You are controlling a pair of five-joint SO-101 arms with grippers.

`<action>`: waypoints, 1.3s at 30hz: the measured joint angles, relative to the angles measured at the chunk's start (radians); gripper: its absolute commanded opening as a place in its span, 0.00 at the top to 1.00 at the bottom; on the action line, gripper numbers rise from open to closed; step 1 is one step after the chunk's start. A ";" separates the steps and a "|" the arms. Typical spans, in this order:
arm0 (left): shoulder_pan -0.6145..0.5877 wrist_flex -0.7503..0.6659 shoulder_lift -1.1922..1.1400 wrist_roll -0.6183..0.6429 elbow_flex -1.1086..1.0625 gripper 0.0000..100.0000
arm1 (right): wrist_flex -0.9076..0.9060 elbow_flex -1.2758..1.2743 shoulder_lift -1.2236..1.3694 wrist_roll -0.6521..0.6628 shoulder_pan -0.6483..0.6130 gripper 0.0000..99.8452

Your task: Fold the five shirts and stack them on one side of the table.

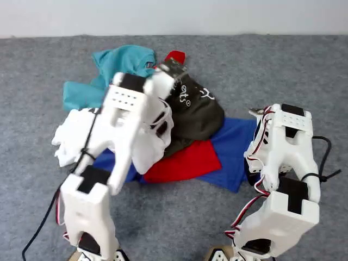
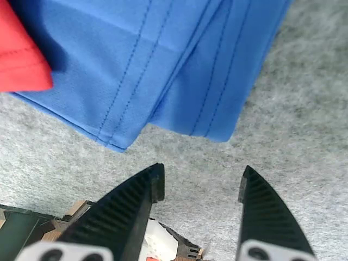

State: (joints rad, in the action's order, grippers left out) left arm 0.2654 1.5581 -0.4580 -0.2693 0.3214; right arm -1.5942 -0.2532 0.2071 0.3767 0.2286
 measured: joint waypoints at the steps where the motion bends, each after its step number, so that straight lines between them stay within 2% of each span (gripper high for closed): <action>1: 0.015 -0.008 -0.025 -0.003 0.000 0.78 | 0.000 0.000 0.000 0.000 0.000 0.76; 7: 0.095 -0.026 -0.170 -0.009 0.061 0.78 | 0.000 0.000 0.000 0.000 0.000 0.76; 13: 0.098 -0.021 -0.368 -0.009 0.210 0.79 | 0.000 0.000 0.000 0.000 0.000 0.76; 16: 0.097 0.046 -0.442 -0.002 0.331 0.85 | 0.000 0.000 0.000 0.000 0.000 0.76; 20: 0.097 0.127 -0.532 0.003 0.466 0.98 | 0.000 0.000 0.000 0.000 0.000 0.76; 23: 0.086 0.175 -0.589 0.003 0.565 0.99 | 0.000 0.000 0.000 0.000 0.000 0.76; 32: -0.015 0.184 -0.624 0.000 0.623 0.99 | 0.000 0.000 0.000 0.000 0.000 0.76; 39: -0.195 0.183 -0.644 0.037 0.695 0.99 | 0.000 0.000 0.000 0.000 0.000 0.76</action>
State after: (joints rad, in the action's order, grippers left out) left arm 0.0706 1.7407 -1.1024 -0.2325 1.0165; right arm -1.5942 -0.2532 0.2071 0.3767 0.2286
